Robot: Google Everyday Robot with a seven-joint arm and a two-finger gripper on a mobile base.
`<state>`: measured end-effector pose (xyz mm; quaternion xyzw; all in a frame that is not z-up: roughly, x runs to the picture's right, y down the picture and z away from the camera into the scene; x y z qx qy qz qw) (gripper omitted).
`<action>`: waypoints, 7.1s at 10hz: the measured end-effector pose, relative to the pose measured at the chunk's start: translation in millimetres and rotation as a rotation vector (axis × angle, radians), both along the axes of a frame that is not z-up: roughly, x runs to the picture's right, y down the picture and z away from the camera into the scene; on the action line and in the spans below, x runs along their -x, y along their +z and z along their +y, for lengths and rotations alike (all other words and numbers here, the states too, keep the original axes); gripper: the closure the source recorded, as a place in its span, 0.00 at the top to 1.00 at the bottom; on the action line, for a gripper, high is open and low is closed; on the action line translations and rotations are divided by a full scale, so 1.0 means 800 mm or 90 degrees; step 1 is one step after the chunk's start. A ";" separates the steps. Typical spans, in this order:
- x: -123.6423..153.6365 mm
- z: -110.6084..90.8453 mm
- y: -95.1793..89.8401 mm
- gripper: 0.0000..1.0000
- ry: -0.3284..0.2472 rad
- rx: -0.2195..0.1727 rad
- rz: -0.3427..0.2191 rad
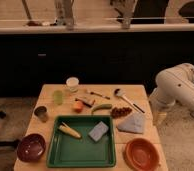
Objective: Place eraser in purple bowl
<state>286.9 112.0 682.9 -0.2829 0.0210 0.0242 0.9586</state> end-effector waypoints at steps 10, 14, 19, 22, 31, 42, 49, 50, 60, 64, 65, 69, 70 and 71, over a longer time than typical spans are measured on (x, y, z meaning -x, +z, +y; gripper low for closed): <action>0.002 0.000 0.000 0.80 0.002 0.000 0.001; 0.068 -0.005 0.005 0.80 0.019 -0.003 -0.002; 0.176 -0.059 0.028 0.80 0.087 -0.022 -0.001; 0.212 -0.086 0.060 0.80 0.138 -0.022 0.020; 0.241 -0.082 0.112 0.80 0.221 -0.046 0.077; 0.309 -0.071 0.154 0.80 0.280 -0.061 0.041; 0.343 -0.048 0.242 0.80 0.298 -0.038 0.065; 0.351 -0.041 0.259 0.80 0.301 -0.029 0.064; 0.387 -0.043 0.314 0.80 0.289 0.012 0.045; 0.388 -0.025 0.337 0.80 0.278 0.039 0.047; 0.387 -0.021 0.341 0.80 0.276 0.046 0.048; 0.391 -0.016 0.349 0.57 0.261 0.056 0.042; 0.391 -0.020 0.346 0.45 0.259 0.054 0.037; 0.390 -0.028 0.339 0.34 0.262 0.048 0.029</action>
